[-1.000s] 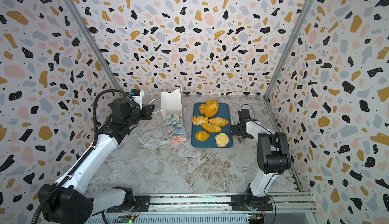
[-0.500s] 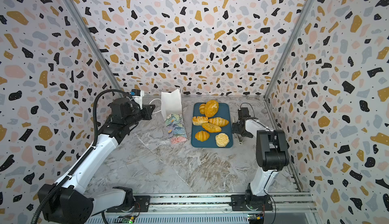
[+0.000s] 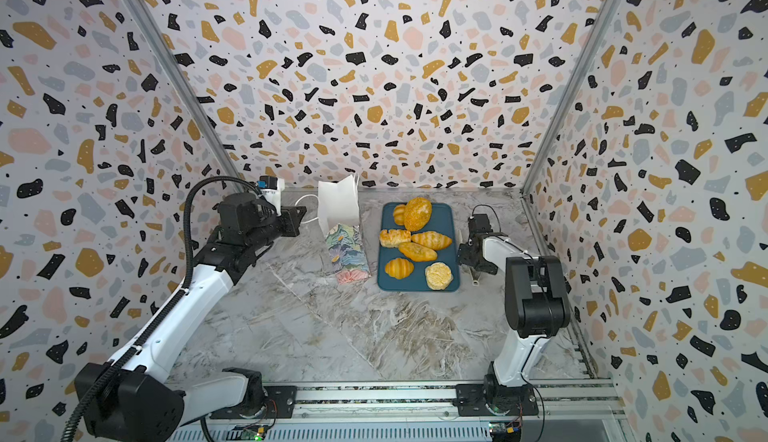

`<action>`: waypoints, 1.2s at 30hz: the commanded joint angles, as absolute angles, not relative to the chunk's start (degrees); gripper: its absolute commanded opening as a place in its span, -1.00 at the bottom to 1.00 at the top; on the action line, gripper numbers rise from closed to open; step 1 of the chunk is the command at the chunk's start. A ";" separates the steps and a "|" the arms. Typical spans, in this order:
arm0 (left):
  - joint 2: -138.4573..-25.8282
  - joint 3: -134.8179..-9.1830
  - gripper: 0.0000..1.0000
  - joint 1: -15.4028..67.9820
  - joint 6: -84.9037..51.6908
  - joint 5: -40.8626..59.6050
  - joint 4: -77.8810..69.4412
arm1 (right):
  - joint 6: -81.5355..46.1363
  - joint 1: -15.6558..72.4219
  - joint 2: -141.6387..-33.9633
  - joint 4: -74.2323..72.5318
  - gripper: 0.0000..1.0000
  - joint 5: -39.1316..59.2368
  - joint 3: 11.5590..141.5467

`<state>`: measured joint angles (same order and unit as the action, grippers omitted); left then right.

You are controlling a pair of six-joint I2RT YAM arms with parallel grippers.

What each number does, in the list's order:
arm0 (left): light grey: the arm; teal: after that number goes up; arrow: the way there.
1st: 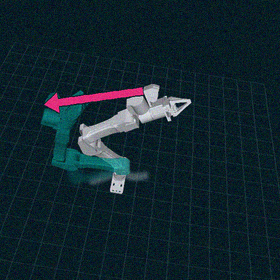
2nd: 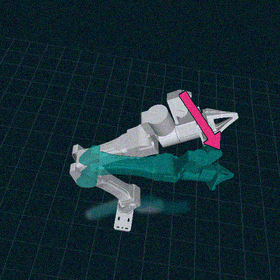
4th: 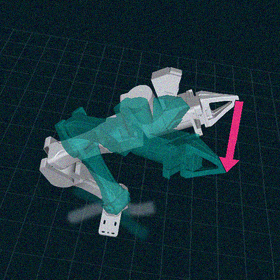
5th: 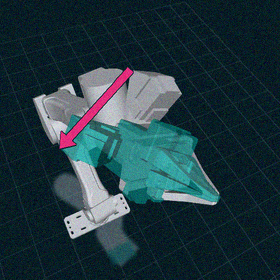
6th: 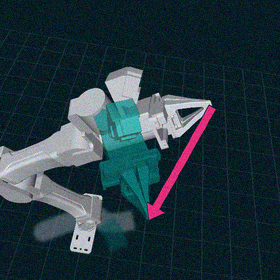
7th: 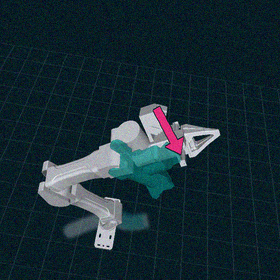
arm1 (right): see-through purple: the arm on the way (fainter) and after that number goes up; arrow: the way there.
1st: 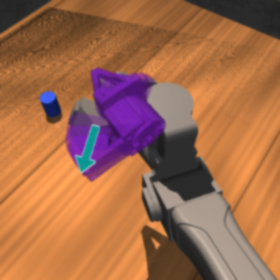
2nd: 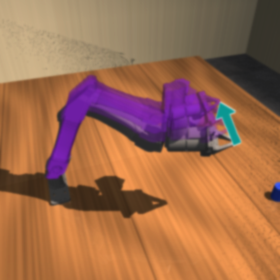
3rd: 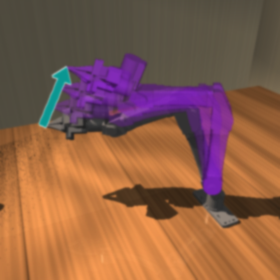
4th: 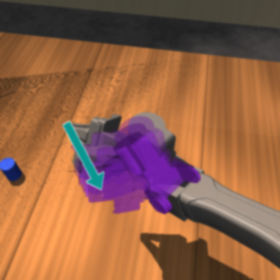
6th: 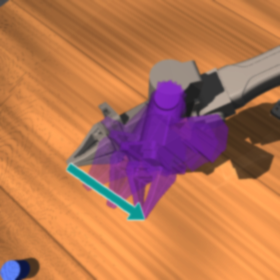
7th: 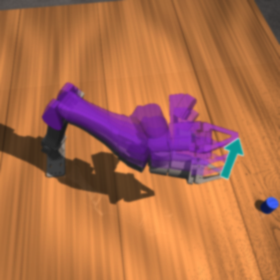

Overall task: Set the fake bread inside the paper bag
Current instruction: 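Lower the right gripper onto the metal tongs beside the tray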

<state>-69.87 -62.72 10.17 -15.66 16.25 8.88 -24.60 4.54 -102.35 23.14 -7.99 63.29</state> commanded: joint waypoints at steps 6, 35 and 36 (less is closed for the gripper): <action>-69.52 -62.13 -1.00 10.02 -15.56 16.63 7.38 | -23.73 4.92 -96.80 24.28 0.84 -6.76 62.16; -68.91 -61.70 -1.00 10.02 -15.29 16.00 7.12 | -19.26 3.65 -100.49 25.21 0.64 -7.04 63.10; -68.90 -61.66 -1.00 10.02 -15.29 15.99 7.12 | -19.10 3.68 -100.76 25.39 0.63 -7.22 63.43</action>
